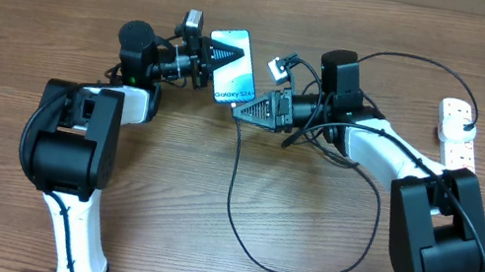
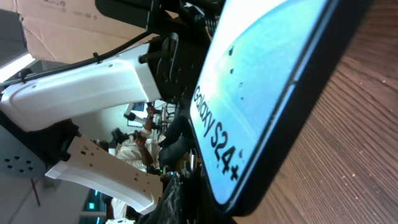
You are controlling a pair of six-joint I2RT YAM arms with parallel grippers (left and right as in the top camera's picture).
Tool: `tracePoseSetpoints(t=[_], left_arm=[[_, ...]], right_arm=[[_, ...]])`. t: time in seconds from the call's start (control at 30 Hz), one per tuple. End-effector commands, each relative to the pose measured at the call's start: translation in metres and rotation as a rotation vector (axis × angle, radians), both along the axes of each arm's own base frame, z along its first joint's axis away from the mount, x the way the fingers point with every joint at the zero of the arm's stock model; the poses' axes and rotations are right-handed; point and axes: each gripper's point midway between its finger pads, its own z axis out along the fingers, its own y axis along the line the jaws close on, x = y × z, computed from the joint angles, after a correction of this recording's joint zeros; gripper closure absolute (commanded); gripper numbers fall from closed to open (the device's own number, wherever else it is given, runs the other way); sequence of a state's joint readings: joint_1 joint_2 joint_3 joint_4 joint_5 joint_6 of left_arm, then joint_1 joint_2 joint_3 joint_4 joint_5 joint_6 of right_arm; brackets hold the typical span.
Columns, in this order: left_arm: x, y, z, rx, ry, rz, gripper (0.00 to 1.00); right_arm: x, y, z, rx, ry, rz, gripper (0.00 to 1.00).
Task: Plug charger to phone and switch on socket
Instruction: 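Align the plug with the phone's bottom port and push it in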
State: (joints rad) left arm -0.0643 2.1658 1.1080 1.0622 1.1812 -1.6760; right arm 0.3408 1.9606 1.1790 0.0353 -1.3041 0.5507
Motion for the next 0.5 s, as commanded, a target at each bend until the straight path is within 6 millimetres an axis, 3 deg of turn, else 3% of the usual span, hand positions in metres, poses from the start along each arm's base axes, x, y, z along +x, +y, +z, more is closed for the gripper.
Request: tracePoseSetpoints(t=[0.0, 0.47], left_arm=[[0.0029, 0.0001, 0.0059, 0.003, -0.042, -0.007, 0.95], [0.0018, -0.0002, 0.0059, 0.003, -0.043, -0.014, 0.95]], right_arm=[[0.0031, -0.0014, 0.0195, 0.011, -0.032, -0.015, 0.96], [0.0093, -0.002, 0.0123, -0.026, -0.024, -0.057, 0.96]])
